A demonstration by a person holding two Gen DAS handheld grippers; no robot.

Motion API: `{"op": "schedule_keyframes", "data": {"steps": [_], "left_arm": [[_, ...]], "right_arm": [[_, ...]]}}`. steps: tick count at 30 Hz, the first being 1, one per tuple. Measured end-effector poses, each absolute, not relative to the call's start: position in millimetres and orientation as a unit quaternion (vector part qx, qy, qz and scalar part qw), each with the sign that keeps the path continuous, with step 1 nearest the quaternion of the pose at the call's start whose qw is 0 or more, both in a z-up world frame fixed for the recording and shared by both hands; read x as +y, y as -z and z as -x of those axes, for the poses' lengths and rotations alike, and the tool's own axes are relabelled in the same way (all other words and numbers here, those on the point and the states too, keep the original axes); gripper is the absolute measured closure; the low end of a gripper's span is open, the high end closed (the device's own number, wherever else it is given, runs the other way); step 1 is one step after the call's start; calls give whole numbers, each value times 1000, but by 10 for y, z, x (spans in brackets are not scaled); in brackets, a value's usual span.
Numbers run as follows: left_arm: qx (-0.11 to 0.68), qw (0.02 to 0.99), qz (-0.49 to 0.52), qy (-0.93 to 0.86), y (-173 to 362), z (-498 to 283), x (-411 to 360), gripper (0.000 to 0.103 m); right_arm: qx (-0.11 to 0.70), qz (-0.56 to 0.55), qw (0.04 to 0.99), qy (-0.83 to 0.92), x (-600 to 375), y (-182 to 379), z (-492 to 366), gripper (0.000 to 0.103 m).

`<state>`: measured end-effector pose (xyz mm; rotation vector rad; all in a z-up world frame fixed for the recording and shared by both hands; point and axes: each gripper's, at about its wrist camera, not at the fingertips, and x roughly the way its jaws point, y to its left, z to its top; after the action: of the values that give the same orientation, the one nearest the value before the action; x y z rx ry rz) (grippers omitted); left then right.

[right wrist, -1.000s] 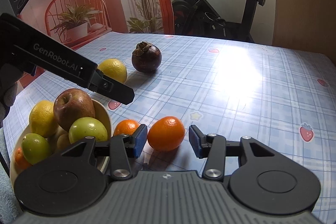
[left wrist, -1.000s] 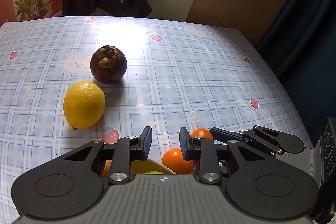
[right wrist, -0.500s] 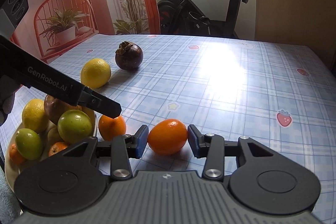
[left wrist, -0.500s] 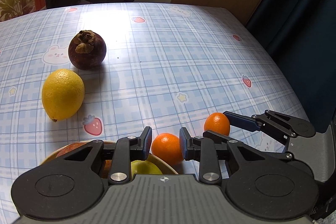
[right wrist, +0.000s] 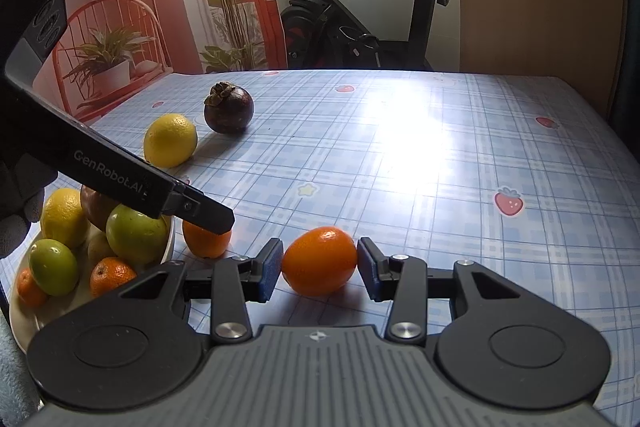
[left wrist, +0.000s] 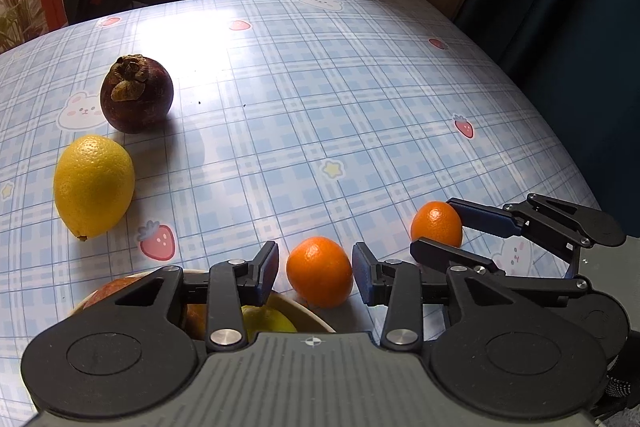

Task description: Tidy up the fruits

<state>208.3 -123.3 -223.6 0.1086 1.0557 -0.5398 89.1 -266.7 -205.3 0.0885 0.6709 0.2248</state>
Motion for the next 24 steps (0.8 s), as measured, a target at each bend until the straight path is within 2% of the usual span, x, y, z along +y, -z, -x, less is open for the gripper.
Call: {"op": "schedule_keyframes", "data": {"steps": [4, 14, 24], "left_arm": [[492, 829, -72, 254, 2264, -2023, -1270, 66], [481, 835, -45, 262, 2157, -1973, -1191, 66], [470, 836, -10, 282, 1772, -1571, -815, 66]], "right_arm": [[326, -47, 938, -107, -2683, 2041, -868, 59], [325, -46, 939, -105, -2672, 1977, -818, 59], [315, -40, 940, -127, -2471, 1816, -624, 59]]}}
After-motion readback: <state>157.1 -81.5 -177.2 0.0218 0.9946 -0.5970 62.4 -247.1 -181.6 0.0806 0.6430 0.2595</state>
